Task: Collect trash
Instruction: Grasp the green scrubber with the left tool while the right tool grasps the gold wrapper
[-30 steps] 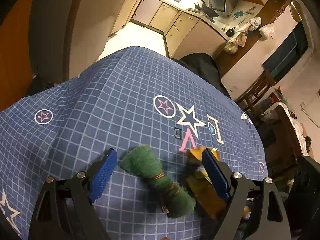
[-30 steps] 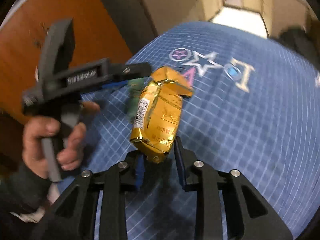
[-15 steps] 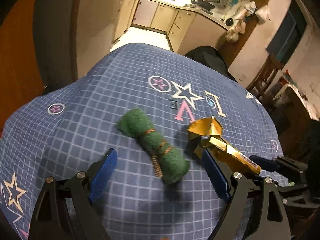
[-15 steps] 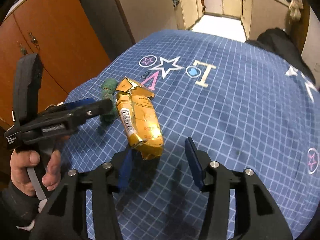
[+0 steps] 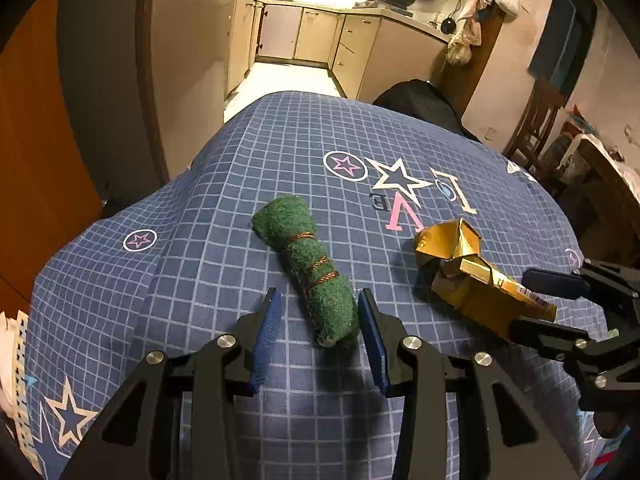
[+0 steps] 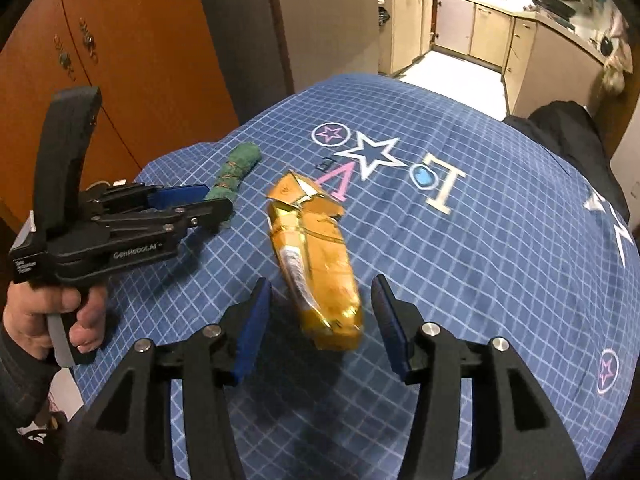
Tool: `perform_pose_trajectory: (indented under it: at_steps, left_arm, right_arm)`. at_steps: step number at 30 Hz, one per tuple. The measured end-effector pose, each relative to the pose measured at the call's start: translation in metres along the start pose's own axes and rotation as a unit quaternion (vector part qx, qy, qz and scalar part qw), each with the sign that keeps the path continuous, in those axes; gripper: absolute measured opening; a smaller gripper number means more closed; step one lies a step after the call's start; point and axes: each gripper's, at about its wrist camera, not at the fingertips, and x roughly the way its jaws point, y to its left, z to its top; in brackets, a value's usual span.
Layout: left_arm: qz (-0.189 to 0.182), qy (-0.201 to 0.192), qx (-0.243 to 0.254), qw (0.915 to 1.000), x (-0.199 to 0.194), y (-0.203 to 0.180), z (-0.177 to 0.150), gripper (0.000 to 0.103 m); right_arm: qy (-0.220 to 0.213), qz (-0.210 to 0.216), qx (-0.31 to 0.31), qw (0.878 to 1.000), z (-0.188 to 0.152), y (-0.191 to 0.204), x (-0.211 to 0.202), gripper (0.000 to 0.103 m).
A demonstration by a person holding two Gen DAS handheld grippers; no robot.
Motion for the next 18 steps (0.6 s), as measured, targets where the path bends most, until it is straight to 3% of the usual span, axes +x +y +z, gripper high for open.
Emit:
perform_pose_trajectory:
  at_steps: [4, 5, 6, 8, 11, 18]
  left_arm:
    - [0.002, -0.005, -0.001, 1.0, -0.001, 0.0, -0.002, 0.041]
    - [0.002, -0.005, -0.003, 1.0, 0.0, 0.0, -0.001, 0.041]
    - [0.0, -0.007, -0.005, 1.0, 0.001, -0.001, -0.001, 0.04]
    - [-0.009, -0.01, -0.007, 0.9999, -0.001, 0.001, -0.003, 0.019]
    - [-0.002, -0.024, 0.004, 0.9997, -0.009, -0.003, -0.01, 0.016]
    - [-0.036, -0.053, 0.026, 0.9976, -0.036, -0.015, -0.032, 0.015]
  right_arm:
    - [0.013, -0.028, -0.013, 0.999, 0.006, 0.007, 0.018, 0.047]
    - [0.014, -0.035, -0.012, 0.999, 0.007, 0.006, 0.021, 0.034]
    - [0.013, -0.045, -0.01, 0.999, 0.006, 0.005, 0.024, 0.03]
    - [0.002, -0.048, 0.005, 0.999, 0.004, 0.001, 0.024, 0.029]
    - [-0.019, -0.057, 0.026, 0.998, -0.002, -0.005, 0.017, 0.028]
    - [-0.086, -0.048, 0.101, 0.99, -0.037, -0.008, -0.032, 0.028]
